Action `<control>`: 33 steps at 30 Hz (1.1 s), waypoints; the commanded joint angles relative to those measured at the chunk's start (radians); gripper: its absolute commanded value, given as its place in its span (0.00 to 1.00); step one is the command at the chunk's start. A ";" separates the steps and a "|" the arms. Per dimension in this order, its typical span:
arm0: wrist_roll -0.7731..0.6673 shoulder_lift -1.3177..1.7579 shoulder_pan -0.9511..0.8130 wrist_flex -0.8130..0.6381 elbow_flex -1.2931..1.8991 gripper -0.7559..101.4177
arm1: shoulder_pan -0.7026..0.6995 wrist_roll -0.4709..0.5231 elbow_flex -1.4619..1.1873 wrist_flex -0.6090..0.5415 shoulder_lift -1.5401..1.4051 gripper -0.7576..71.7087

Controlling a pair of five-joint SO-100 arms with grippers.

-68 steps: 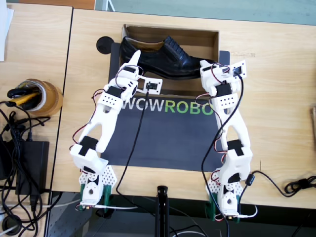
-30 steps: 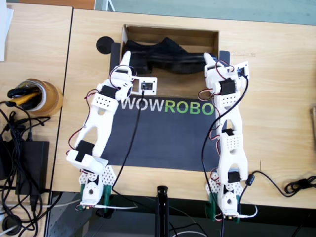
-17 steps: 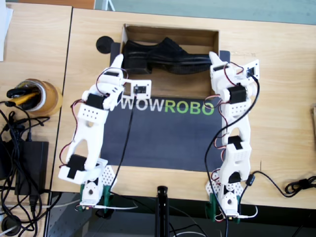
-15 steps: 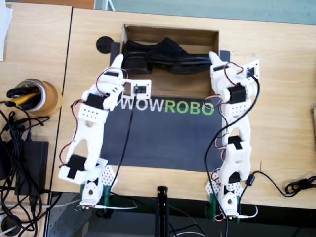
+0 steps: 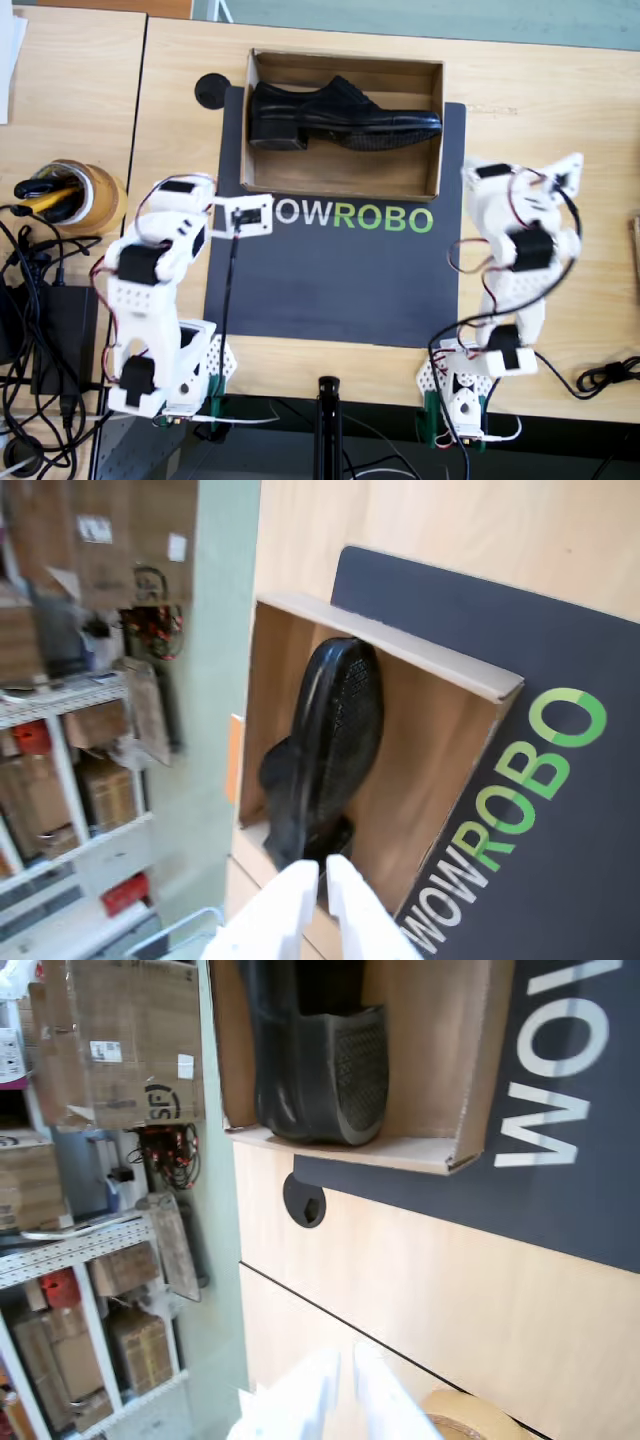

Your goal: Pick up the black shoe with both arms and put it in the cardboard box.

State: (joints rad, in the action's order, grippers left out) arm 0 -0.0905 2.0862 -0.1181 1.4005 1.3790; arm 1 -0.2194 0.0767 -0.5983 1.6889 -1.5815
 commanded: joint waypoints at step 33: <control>0.071 1.111 0.143 -0.089 1.051 0.01 | 0.373 0.041 -1.350 -0.287 -1.657 0.01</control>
State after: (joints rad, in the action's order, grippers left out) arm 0 -0.0261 3.1293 0.0046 1.3530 2.3439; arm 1 0.1319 0.0966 -1.8699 1.4327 -3.1707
